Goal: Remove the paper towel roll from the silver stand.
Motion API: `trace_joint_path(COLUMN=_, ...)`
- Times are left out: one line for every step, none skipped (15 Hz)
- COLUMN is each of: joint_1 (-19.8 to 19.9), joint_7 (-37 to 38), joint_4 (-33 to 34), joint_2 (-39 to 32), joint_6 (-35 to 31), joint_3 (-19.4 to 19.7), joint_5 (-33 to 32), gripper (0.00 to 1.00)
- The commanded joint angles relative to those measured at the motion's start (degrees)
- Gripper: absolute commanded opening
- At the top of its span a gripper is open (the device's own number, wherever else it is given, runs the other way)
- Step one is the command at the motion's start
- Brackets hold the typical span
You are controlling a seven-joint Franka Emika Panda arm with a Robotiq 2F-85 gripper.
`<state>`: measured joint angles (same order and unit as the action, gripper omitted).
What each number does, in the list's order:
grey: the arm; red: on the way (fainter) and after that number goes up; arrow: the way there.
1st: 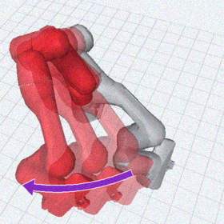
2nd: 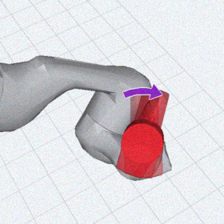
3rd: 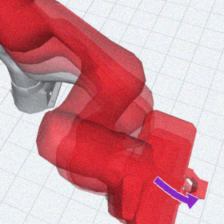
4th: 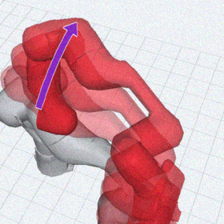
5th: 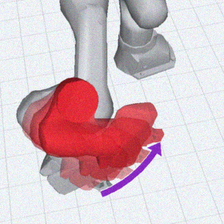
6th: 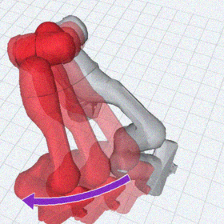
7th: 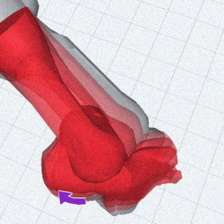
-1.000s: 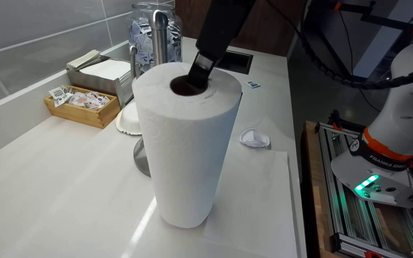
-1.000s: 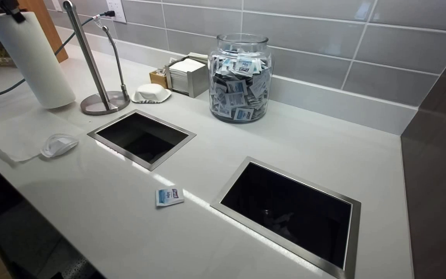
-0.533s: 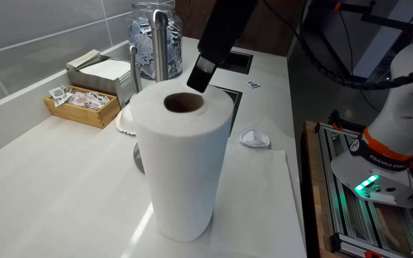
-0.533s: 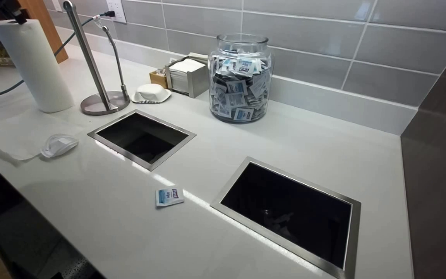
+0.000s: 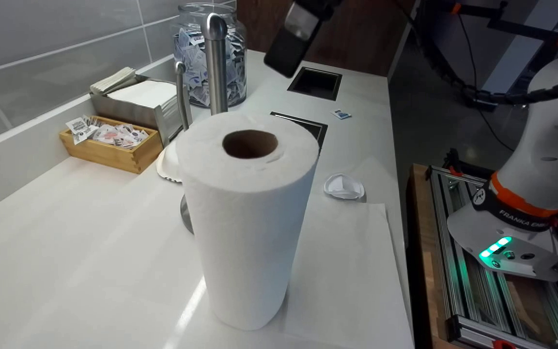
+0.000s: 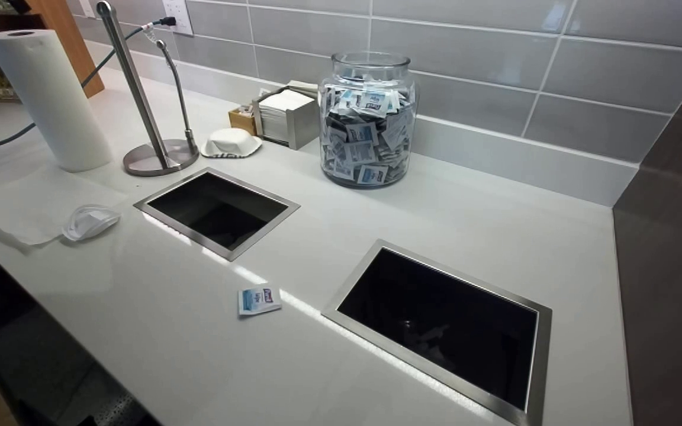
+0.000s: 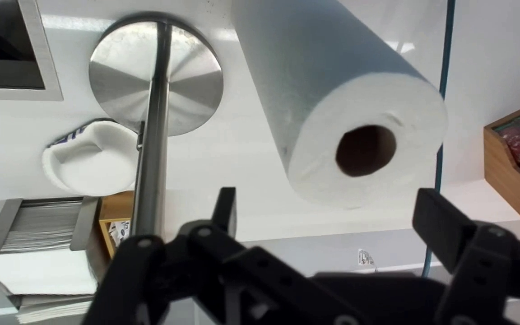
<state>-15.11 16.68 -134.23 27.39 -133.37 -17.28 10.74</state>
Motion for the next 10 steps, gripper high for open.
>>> trace_joint_path(joint_1=2.3, joint_7=4.9, joint_4=0.7, joint_2=5.5, joint_6=7.3, joint_3=-1.2, joint_5=-3.4, gripper=1.00)
trace_joint_path(joint_1=3.3, joint_7=6.5, joint_4=1.1, joint_2=6.9, joint_6=9.1, joint_3=-1.5, joint_5=-4.7, gripper=1.00)
trace_joint_path(joint_1=4.4, joint_7=8.1, joint_4=1.7, joint_2=8.3, joint_6=11.1, joint_3=-1.7, joint_5=-6.0, gripper=1.00)
trace_joint_path(joint_1=5.4, joint_7=9.5, joint_4=2.2, joint_2=9.5, joint_6=12.6, joint_3=-1.8, joint_5=-7.2, gripper=1.00)
trace_joint_path(joint_1=6.7, joint_7=11.2, joint_4=3.0, joint_2=10.6, joint_6=14.4, joint_3=-1.9, joint_5=-8.2, gripper=1.00)
trace_joint_path(joint_1=7.7, joint_7=12.2, joint_4=3.3, joint_2=11.5, joint_6=15.4, joint_3=-1.8, joint_5=-8.9, gripper=1.00)
trace_joint_path(joint_1=8.8, joint_7=13.3, joint_4=4.0, joint_2=12.2, joint_6=16.6, joint_3=-1.8, joint_5=-9.6, gripper=1.00)
trace_joint_path(joint_1=9.7, joint_7=13.9, joint_4=4.6, joint_2=12.6, joint_6=17.8, joint_3=-1.7, joint_5=-9.9, gripper=1.00)
trace_joint_path(joint_1=10.3, joint_7=14.1, joint_4=5.0, joint_2=12.8, joint_6=18.5, joint_3=-1.6, joint_5=-10.0, gripper=1.00)
trace_joint_path(joint_1=9.0, joint_7=11.7, joint_4=4.5, joint_2=11.8, joint_6=16.2, joint_3=-1.1, joint_5=-8.5, gripper=1.00)
